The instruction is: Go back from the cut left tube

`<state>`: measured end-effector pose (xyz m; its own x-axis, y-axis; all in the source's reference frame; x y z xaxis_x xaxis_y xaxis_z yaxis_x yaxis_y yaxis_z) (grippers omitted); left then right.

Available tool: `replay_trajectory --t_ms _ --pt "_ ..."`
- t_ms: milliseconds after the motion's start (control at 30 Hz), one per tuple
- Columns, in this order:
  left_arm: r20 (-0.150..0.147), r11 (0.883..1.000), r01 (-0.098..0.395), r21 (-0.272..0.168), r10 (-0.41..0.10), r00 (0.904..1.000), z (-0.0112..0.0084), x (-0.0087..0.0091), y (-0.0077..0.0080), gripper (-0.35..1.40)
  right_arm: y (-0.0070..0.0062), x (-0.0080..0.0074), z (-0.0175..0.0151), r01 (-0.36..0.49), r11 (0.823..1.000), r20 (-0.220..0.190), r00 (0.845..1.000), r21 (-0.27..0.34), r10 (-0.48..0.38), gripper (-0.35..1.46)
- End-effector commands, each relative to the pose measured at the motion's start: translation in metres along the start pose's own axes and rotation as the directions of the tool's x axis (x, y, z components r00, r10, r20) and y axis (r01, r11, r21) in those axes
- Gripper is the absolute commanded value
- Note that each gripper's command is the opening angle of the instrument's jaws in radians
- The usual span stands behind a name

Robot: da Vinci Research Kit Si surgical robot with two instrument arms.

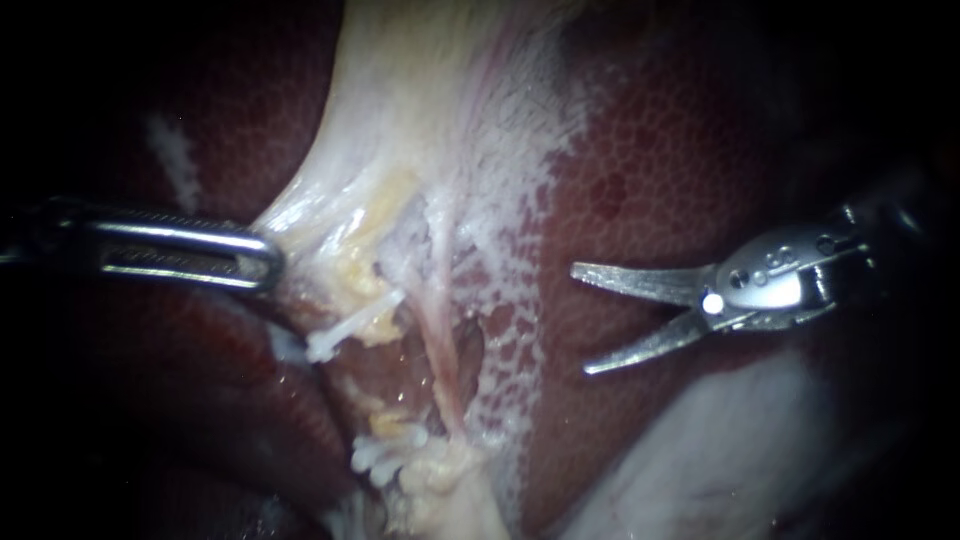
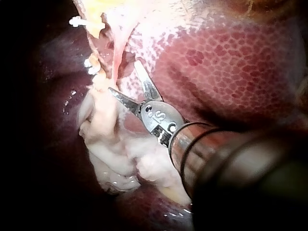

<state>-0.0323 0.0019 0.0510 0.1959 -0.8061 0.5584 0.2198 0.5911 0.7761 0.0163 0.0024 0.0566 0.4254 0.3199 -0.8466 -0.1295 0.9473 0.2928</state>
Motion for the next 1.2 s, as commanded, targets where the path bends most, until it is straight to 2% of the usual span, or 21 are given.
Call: replay_trajectory --t_ms 33,233,367,567,767,933,1200 --pt "0.0 1.0 0.0 0.0 0.0 1.0 0.0 0.0 0.0 -0.35 0.0 -0.0001 0.0001 -0.001 1.0 0.0 1.0 0.0 0.001 1.43" --pt "0.0 1.0 0.0 0.0 0.0 1.0 0.0001 0.0001 0.0002 -0.35 0.0001 -0.0002 0.0002 -0.002 1.0 -0.003 1.0 0.007 0.002 1.45" --pt "0.0 1.0 -0.003 -0.002 0.003 1.0 0.0003 0.0006 0.0009 -0.35 0.0002 -0.0003 0.0003 0.01 1.0 -0.004 1.0 0.009 -0.01 1.45" --pt "0.003 1.0 -0.011 -0.014 0.011 0.9999 0.0021 0.003 0.0028 -0.35 0.0003 -0.0004 0.0004 0.022 1.0 -0.003 1.0 0.009 -0.022 1.45" --pt "-0.022 1.0 -0.002 -0.007 0.002 0.9998 0.0049 0.0055 0.0044 -0.35 0.0005 -0.0005 0.0003 0.051 0.999 -0.002 0.999 0.009 -0.051 1.45" --pt "-0.029 1.0 0.0 -0.004 0.0 0.9996 0.0062 0.006 0.0047 -0.35 0.0006 -0.0006 0.0003 0.063 0.998 -0.002 0.998 0.009 -0.063 1.45" --pt "-0.035 1.0 -0.001 0.003 0.001 0.9994 0.0069 0.0062 0.0047 -0.35 0.0007 -0.0008 0.0003 0.074 0.997 -0.001 0.997 0.009 -0.074 1.43"
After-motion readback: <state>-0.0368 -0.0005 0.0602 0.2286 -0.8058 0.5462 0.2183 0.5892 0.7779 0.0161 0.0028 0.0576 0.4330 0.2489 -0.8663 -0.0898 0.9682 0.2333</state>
